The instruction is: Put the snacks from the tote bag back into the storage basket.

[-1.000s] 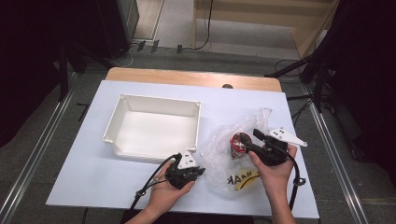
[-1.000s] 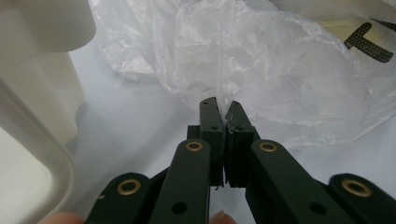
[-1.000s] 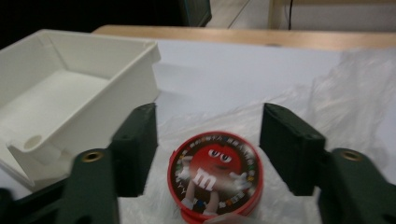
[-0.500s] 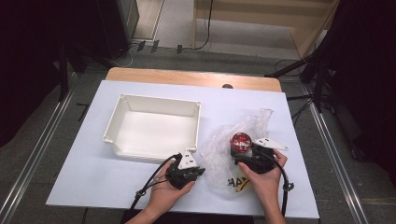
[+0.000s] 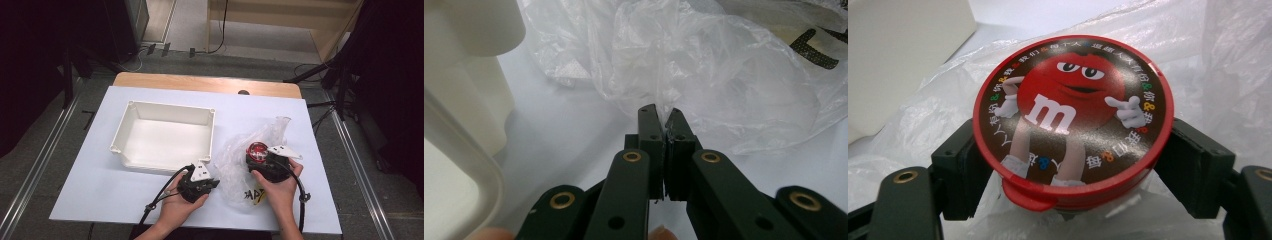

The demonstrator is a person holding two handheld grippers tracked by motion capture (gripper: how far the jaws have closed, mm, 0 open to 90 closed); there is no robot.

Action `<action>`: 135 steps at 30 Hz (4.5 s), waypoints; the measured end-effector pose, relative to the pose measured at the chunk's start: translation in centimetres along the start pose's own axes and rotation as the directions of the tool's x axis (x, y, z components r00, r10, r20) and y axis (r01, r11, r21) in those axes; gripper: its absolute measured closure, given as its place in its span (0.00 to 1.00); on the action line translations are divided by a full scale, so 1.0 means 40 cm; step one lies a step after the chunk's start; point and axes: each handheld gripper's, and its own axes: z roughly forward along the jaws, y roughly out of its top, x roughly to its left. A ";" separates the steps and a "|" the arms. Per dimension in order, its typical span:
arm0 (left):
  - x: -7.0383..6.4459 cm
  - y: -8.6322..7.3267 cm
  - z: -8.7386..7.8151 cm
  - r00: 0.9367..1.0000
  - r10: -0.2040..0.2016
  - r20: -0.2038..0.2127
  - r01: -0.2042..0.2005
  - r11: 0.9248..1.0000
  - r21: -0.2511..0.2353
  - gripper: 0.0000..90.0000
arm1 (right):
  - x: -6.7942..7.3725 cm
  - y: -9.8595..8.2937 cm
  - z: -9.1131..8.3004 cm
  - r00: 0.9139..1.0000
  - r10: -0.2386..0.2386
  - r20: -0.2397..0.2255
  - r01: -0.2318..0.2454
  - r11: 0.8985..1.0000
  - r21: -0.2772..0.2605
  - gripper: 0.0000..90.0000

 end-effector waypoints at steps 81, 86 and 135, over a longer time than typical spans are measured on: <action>0.160 -0.151 -0.332 0.994 -0.109 0.015 0.107 0.924 -0.367 0.01 | 0.101 0.120 -0.094 0.995 -0.055 -0.078 0.048 0.995 -0.091 0.29; 0.169 -0.159 -0.341 0.994 -0.112 -0.010 0.101 0.923 -0.373 0.01 | 0.104 0.134 -0.093 0.995 -0.048 -0.082 0.041 0.995 -0.086 0.29; 0.221 -0.191 -0.391 0.982 -0.179 -0.062 0.139 0.905 -0.401 0.01 | 0.267 0.230 -0.050 0.974 -0.129 -0.186 0.109 0.987 -0.115 0.29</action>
